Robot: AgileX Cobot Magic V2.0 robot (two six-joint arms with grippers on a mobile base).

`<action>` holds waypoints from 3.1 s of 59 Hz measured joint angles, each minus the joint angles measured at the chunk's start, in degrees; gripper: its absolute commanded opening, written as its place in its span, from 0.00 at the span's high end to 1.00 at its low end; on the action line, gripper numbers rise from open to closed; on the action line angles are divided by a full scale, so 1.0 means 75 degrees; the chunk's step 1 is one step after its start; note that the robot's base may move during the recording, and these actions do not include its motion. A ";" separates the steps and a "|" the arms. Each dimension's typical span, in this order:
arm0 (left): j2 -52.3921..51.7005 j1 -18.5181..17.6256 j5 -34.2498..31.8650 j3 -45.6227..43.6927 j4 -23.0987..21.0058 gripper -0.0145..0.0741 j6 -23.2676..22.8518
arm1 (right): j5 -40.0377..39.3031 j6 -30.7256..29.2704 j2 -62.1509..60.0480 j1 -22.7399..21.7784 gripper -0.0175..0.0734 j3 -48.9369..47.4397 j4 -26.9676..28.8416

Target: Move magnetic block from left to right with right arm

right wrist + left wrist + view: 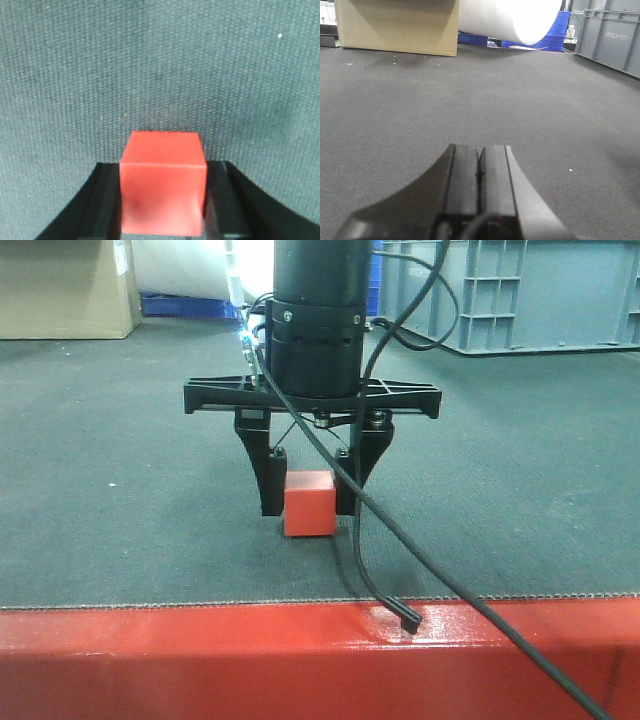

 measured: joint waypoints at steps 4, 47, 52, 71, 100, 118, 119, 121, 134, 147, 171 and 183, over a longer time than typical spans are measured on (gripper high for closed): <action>0.0000 0.0000 0.0000 0.0000 0.0000 0.97 0.0000 | 0.0000 0.0091 0.0000 0.0000 0.10 0.0000 -0.0020; 0.0000 0.0000 0.0000 0.0000 0.0000 0.97 0.0000 | 0.0265 0.0264 -0.0927 0.0072 0.11 0.0000 -0.0106; 0.0000 0.0000 0.0000 0.0000 0.0000 0.97 0.0000 | 0.0285 0.0060 -0.1227 0.0072 0.12 0.0000 -0.0106; 0.0000 0.0000 0.0000 0.0000 0.0000 0.97 0.0000 | 0.0285 -0.0603 -0.2553 0.0072 0.65 0.0930 -0.0205; 0.0000 0.0000 0.0000 0.0000 0.0000 0.97 0.0000 | -0.1753 -0.2252 -0.5562 -0.1440 0.75 0.4350 -0.0231; 0.0000 0.0000 0.0000 0.0000 0.0000 0.97 0.0000 | -0.3192 -0.4114 -0.7588 -0.3373 0.75 0.6552 0.0066; 0.0000 0.0000 0.0000 0.0000 0.0000 0.97 0.0000 | -0.3305 -0.4212 -0.7684 -0.3511 0.75 0.6652 0.0079; 0.0000 0.0000 0.0000 0.0000 0.0000 0.97 0.0000 | -0.3614 -0.4432 -0.7928 -0.3688 0.75 0.6850 0.0076; 0.0000 0.0000 0.0000 0.0000 0.0000 0.97 0.0000 | -0.5931 -0.4917 -0.9381 -0.4672 0.75 0.8369 0.0184; 0.0000 0.0000 0.0000 0.0000 0.0000 0.97 0.0000 | -0.7622 -0.4935 -1.0667 -0.4808 0.75 0.9818 0.0209; 0.0000 0.0000 0.0000 0.0000 0.0000 0.97 0.0000 | -0.7919 -0.4953 -1.3578 -0.4808 0.75 1.1384 0.0227; 0.0000 0.0000 0.0000 0.0000 0.0000 0.97 0.0000 | -0.7919 -0.4953 -1.4020 -0.4808 0.75 1.1609 0.0227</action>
